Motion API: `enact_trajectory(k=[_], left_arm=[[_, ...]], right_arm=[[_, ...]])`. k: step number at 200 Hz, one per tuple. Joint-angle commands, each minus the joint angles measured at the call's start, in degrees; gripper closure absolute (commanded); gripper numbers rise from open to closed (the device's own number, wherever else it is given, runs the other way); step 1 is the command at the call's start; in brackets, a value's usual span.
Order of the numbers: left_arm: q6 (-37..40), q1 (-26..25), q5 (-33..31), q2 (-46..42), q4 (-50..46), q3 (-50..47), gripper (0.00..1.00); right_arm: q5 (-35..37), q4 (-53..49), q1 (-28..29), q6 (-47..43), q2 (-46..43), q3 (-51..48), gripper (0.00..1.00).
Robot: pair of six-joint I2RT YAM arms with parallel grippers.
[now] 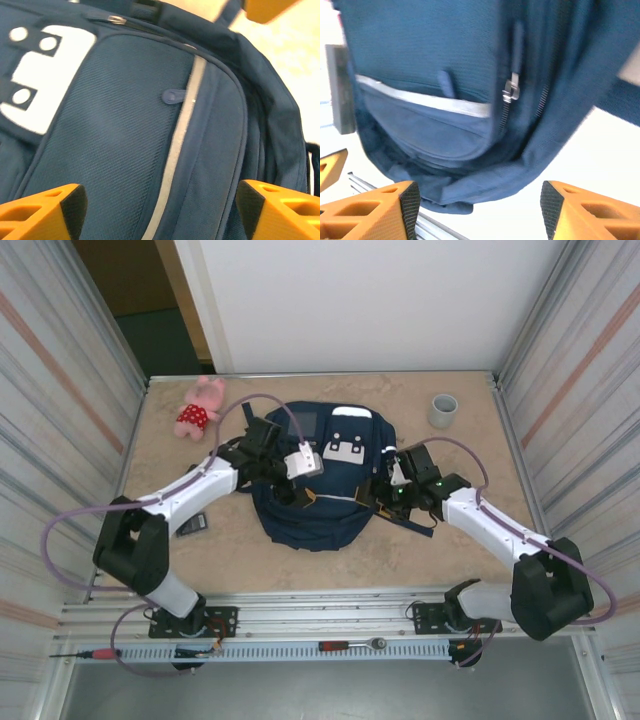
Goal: Pack the student bag
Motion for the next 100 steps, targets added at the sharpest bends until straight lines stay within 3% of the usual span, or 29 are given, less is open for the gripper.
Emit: enact_trajectory(k=[1, 50, 100], left_arm=[[14.5, -2.7, -0.1, 3.2, -5.2, 2.5, 0.18], [15.0, -7.3, -10.2, 8.9, 2.7, 2.6, 0.14], [14.5, -9.0, -13.9, 10.3, 7.0, -0.7, 0.17]], right_arm=[[1.2, -1.2, 0.6, 5.3, 1.0, -1.0, 0.34], [1.6, 0.8, 0.7, 5.4, 3.8, -1.5, 0.35], [1.6, 2.4, 0.7, 5.3, 6.0, -3.7, 0.36]])
